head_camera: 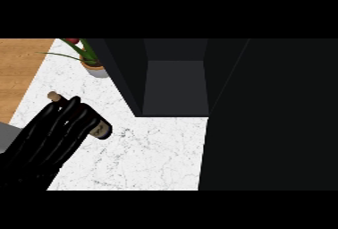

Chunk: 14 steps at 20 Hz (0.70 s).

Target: Pick up the wine, place it into the cabinet and close the cabinet

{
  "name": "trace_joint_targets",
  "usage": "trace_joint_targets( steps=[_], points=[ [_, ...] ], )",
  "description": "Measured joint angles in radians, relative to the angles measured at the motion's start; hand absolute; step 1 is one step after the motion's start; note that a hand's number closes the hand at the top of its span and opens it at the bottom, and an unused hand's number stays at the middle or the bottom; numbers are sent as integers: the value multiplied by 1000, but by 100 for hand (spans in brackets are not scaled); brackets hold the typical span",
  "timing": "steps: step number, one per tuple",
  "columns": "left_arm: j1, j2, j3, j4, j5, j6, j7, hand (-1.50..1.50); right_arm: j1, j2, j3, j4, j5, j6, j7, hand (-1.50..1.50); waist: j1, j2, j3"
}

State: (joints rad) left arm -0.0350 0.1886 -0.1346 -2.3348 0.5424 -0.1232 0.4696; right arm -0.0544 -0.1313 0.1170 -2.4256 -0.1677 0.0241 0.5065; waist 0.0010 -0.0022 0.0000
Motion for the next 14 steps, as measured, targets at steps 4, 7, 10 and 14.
trace_joint_targets(
  steps=[4,7,10,14],
  points=[
    [2,7,60,15,6,-9,-4,-150,6,6,7,-4,4,4,4,-150,-1,0,0],
    [-4,4,88,21,-2,-11,-13,-150,8,9,11,-4,7,11,7,-150,-2,1,0],
    [5,22,166,57,28,-62,-56,-150,-19,12,11,-7,11,4,24,-150,-2,1,0],
    [13,27,229,110,4,-91,-107,-150,-19,15,8,-15,12,7,27,-150,-3,1,0]
  ],
)
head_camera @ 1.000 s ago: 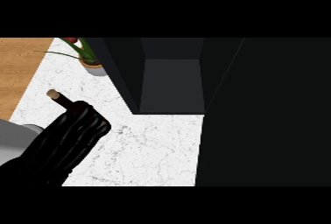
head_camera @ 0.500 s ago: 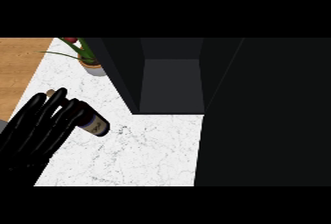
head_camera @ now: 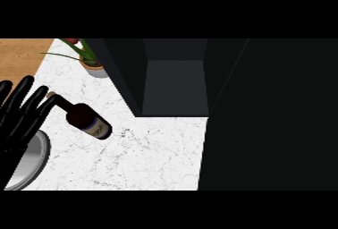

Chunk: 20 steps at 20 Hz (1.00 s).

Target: Pick up the wine, place it into the cabinet and close the cabinet

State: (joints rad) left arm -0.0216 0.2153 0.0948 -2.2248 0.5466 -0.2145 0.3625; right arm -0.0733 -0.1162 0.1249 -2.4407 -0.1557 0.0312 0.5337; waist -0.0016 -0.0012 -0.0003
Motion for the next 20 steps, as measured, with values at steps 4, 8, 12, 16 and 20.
trace_joint_targets(
  steps=[4,8,12,16,20],
  points=[
    [-19,20,67,89,3,-36,-38,-150,-9,-1,-22,-5,-2,6,9,-150,-1,0,0],
    [-53,32,100,219,-30,-75,-92,-150,4,1,-14,-11,1,16,9,-150,-5,1,0],
    [-73,48,134,354,-59,-135,-164,-150,2,8,-8,-7,9,21,1,-150,-4,1,0],
    [-121,64,142,488,-107,-166,-211,-150,6,20,12,-13,15,12,8,-150,-6,1,0],
    [-145,70,147,634,-168,-213,-300,-150,5,24,-1,-9,18,20,-1,-150,-6,2,0]
  ],
)
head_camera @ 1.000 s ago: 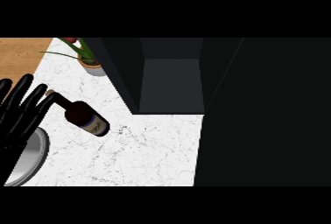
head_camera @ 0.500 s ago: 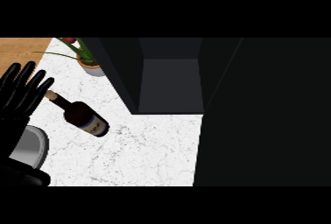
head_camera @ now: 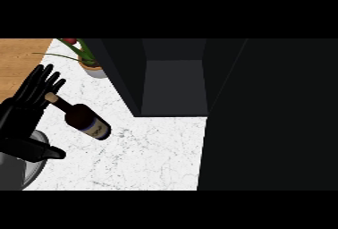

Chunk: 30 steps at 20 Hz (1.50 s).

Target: Pick up the wine, place it into the cabinet and close the cabinet

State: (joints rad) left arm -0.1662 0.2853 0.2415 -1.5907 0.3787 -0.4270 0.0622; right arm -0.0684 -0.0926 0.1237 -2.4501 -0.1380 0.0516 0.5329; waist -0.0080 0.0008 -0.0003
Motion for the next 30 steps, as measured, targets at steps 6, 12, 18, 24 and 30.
trace_joint_targets(
  steps=[6,12,18,24,30],
  points=[
    [-16,4,-2,191,-83,-54,-130,-150,-30,4,-3,-1,9,-8,35,-150,1,0,0],
    [-82,18,2,432,-175,-86,-290,-150,-16,6,-24,0,4,17,17,-150,-2,1,0],
    [-120,15,-18,656,-275,-102,-482,-150,-20,17,-25,-4,4,18,18,-150,-4,1,-1],
    [-185,50,-22,888,-343,-121,-635,-150,-19,24,0,-12,17,16,35,-150,-6,2,-1],
    [-247,51,-37,1091,-399,-90,-732,-150,-36,35,13,-11,30,7,39,-150,-11,4,-2]
  ],
)
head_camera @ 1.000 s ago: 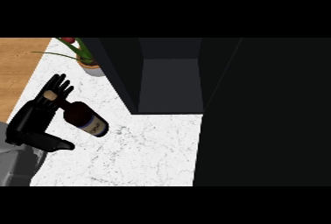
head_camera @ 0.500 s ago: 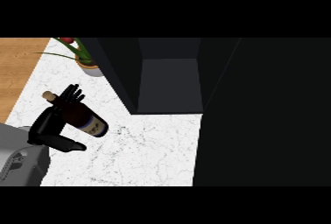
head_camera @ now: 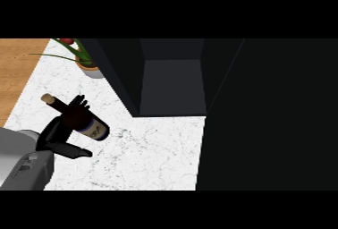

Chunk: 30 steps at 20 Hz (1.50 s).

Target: Pick up the wine, place it into the cabinet and close the cabinet

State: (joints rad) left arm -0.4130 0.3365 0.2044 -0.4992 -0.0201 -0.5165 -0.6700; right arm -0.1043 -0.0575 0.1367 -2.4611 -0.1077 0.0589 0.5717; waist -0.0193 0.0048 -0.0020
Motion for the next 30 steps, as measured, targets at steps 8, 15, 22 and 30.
trace_joint_targets(
  steps=[8,15,22,30],
  points=[
    [-41,-12,6,128,13,-32,-30,-150,-19,2,4,5,-1,2,18,-150,-4,1,-1],
    [-84,-33,-2,184,5,-19,-67,-150,-46,5,5,11,2,-4,27,-150,-8,3,-1],
    [-95,-54,-17,192,-6,8,-118,-150,-30,-4,-11,5,-2,12,28,-150,-7,1,0],
    [-133,-73,6,224,22,22,-128,150,-12,2,-3,4,-7,21,28,-150,-7,1,0]
  ],
)
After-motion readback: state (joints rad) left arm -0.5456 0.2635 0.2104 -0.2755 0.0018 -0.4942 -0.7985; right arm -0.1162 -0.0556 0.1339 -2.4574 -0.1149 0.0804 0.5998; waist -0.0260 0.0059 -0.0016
